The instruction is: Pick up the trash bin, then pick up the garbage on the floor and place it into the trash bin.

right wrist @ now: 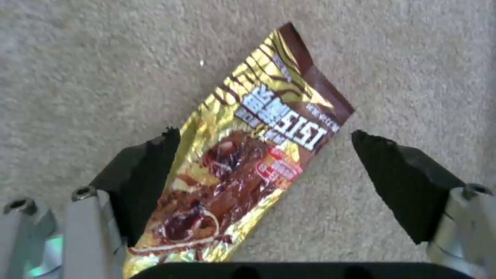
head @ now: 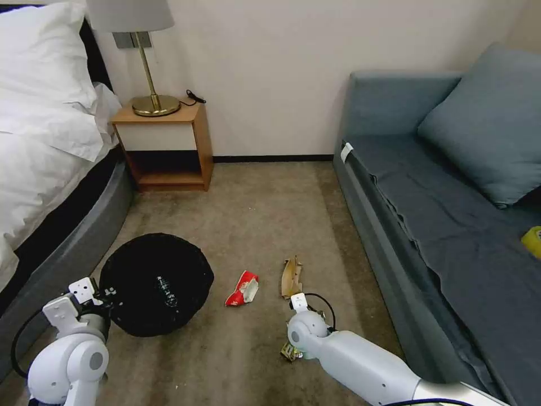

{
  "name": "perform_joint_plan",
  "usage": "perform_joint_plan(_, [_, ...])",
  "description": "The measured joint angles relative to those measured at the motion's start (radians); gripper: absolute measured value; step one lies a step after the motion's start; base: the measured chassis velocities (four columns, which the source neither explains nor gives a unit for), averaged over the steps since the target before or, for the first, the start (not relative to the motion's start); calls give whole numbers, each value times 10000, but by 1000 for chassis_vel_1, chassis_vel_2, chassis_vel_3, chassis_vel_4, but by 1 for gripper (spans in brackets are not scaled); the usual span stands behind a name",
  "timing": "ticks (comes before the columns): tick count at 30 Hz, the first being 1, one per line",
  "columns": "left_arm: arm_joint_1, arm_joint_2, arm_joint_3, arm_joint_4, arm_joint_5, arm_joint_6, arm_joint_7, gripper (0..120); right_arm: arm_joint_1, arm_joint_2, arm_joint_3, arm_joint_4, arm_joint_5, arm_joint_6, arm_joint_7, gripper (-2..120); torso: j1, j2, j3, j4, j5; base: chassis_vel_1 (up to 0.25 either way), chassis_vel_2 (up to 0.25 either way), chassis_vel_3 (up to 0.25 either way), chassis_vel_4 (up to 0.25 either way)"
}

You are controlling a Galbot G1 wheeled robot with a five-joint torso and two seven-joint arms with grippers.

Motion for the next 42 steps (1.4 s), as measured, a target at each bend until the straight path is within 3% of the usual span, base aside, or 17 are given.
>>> perform_joint_plan(27, [-108,20,87,131,61,-11,-5,2,-221,166,-50,-163,-329,242,-93,85,0,0,0,1,0,0,0,0,0])
perform_joint_plan(35, [-143,11,126,172,132,-44,-6,2,-265,-37,-111,-59,-381,270,-100,63,0,0,0,1,0,0,0,0,0])
perform_joint_plan(42, [-152,10,144,192,154,-66,-4,2,-343,-546,-128,268,-367,292,-82,35,0,0,0,0,1,0,0,0,0])
